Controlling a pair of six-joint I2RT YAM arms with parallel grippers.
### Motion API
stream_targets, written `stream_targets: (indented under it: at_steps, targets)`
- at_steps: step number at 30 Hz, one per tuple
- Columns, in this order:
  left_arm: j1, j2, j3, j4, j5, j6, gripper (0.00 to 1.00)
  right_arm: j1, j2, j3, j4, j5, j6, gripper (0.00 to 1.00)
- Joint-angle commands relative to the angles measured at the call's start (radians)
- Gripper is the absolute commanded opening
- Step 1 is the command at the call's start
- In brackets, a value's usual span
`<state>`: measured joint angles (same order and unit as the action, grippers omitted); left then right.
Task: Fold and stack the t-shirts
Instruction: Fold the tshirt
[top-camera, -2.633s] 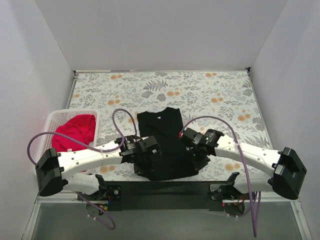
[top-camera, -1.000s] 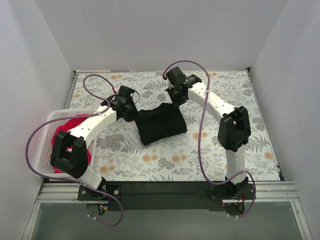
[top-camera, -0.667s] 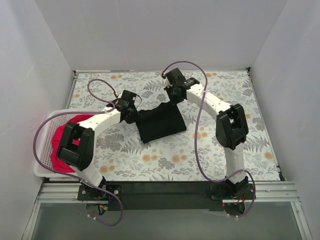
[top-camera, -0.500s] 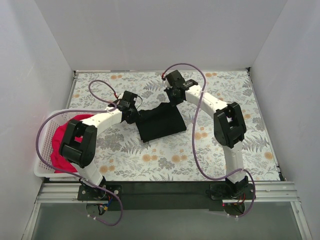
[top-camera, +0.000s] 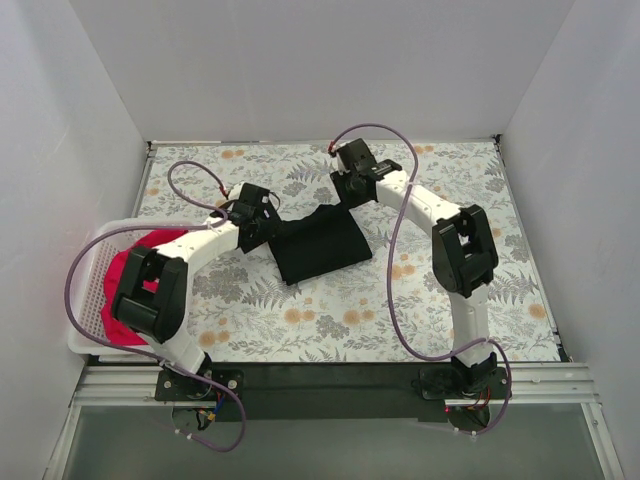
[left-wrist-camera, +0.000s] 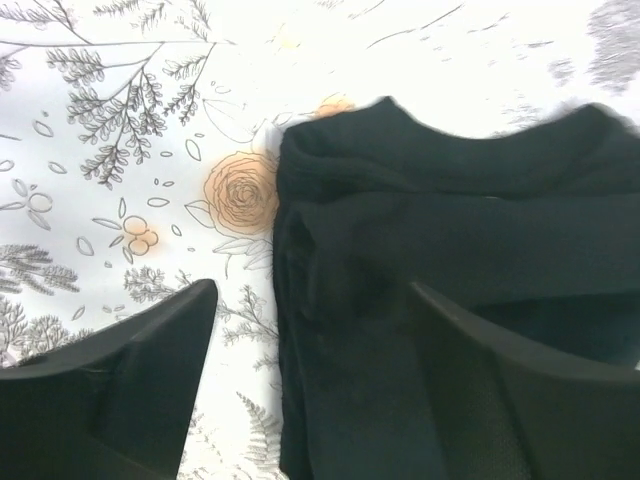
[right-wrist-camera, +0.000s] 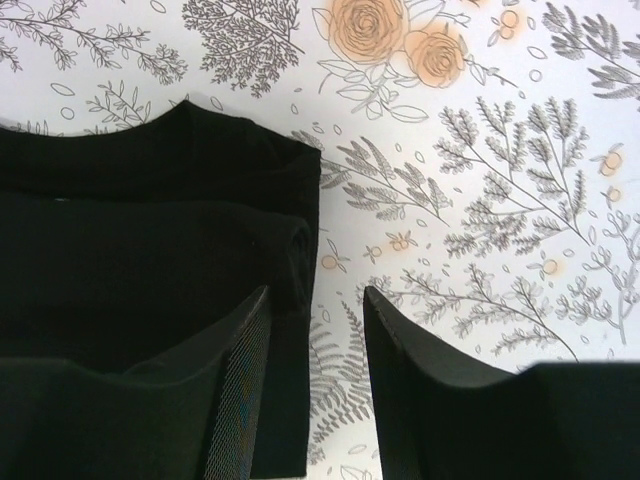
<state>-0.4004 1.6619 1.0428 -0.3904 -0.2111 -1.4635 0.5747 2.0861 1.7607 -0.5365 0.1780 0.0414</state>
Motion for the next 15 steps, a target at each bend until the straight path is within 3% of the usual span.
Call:
stream_targets:
  at_steps: [1, 7, 10, 12, 15]
  targets:
    - [0.005, -0.14, 0.036, -0.01, -0.037, 0.051, 0.78, -0.006, -0.15, -0.029, 0.041, 0.008, -0.003, 0.49]
    - [-0.028, -0.277, -0.024, -0.015, 0.062, 0.095, 0.78, -0.006, -0.28, -0.197, 0.131, -0.147, -0.029, 0.49]
    - [-0.048, -0.292, -0.075, 0.017, 0.171, 0.104, 0.61, -0.007, -0.314, -0.278, 0.205, -0.294, -0.037, 0.48]
    - [-0.057, -0.284, -0.098, 0.05, 0.208, 0.111, 0.44, -0.012, -0.316, -0.306, 0.237, -0.387, -0.037, 0.47]
    - [-0.057, -0.229, -0.112, 0.099, 0.21, 0.115, 0.3, -0.019, -0.29, -0.317, 0.283, -0.487, -0.038, 0.46]
